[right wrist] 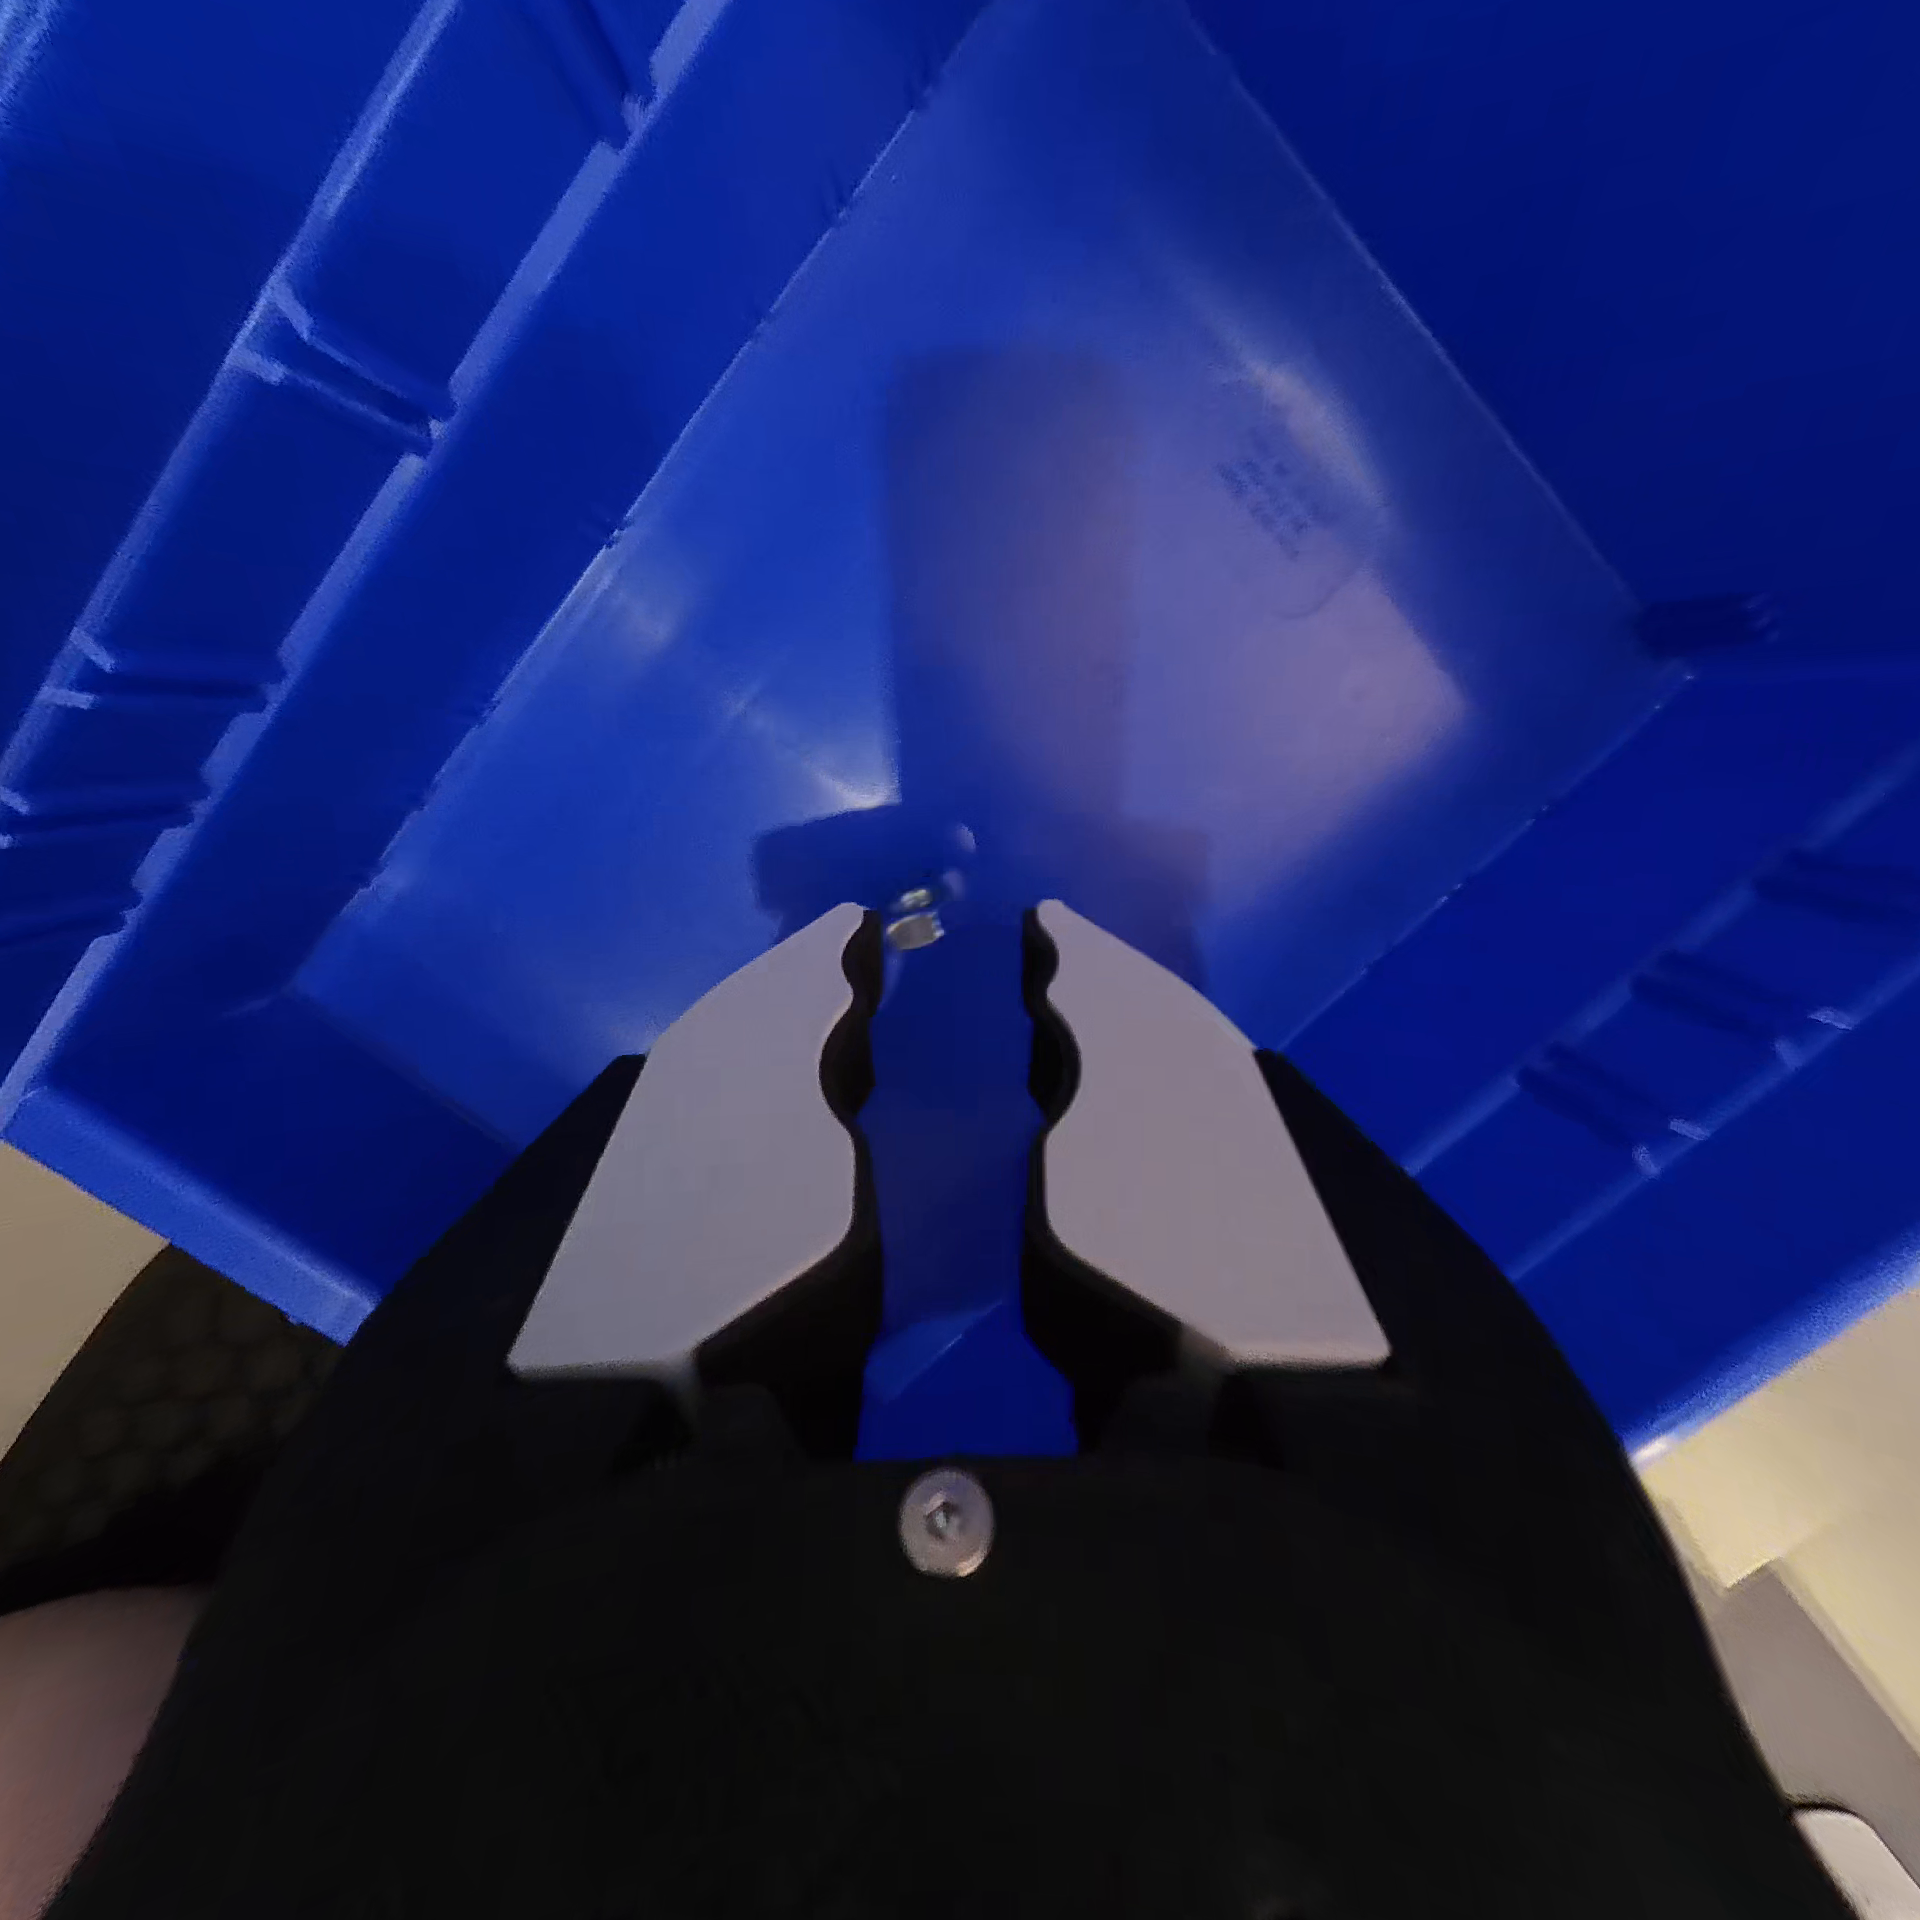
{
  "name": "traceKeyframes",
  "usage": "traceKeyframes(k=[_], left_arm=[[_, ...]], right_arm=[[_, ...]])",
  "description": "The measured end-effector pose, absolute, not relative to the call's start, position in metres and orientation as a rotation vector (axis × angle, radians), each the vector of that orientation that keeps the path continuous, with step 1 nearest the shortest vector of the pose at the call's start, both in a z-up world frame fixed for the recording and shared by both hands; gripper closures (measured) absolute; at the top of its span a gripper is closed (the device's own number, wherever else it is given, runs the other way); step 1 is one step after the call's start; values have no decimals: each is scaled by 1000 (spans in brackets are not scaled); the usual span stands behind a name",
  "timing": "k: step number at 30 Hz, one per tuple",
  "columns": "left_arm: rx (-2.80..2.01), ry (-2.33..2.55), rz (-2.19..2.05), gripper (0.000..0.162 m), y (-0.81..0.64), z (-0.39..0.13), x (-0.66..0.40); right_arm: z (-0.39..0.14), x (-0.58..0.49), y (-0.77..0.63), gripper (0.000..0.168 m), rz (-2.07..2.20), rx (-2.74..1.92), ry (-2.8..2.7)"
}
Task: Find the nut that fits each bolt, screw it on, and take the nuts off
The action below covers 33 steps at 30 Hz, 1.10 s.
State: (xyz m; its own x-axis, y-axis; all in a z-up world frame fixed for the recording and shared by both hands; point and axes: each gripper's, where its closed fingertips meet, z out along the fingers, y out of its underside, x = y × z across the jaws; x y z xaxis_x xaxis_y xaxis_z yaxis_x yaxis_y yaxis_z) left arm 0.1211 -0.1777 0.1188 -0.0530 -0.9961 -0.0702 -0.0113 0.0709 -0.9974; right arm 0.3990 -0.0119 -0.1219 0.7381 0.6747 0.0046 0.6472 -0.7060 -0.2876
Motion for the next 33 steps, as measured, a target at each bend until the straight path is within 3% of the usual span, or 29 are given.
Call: traceKeyframes(k=[5,14,21,26,30,33], left_arm=[[-1154,1288,-1173,144,-176,117,122],[-1248,1236,-960,145,-149,101,127],[-1273,1327,-874,145,-151,80,140],[-1268,1330,-882,145,-154,80,142],[-1245,1351,-893,145,-159,80,143],[-1234,1359,-897,145,-161,80,144]], right_arm=[[-98,395,-4,139,131,-2561,-1004],[19,338,-21,143,195,-2138,-962],[118,175,-133,141,806,-1263,-1391],[106,131,-159,141,893,-1228,-1488],[96,123,-158,157,886,-1256,-1508],[93,124,-158,158,884,-1258,-1530]])
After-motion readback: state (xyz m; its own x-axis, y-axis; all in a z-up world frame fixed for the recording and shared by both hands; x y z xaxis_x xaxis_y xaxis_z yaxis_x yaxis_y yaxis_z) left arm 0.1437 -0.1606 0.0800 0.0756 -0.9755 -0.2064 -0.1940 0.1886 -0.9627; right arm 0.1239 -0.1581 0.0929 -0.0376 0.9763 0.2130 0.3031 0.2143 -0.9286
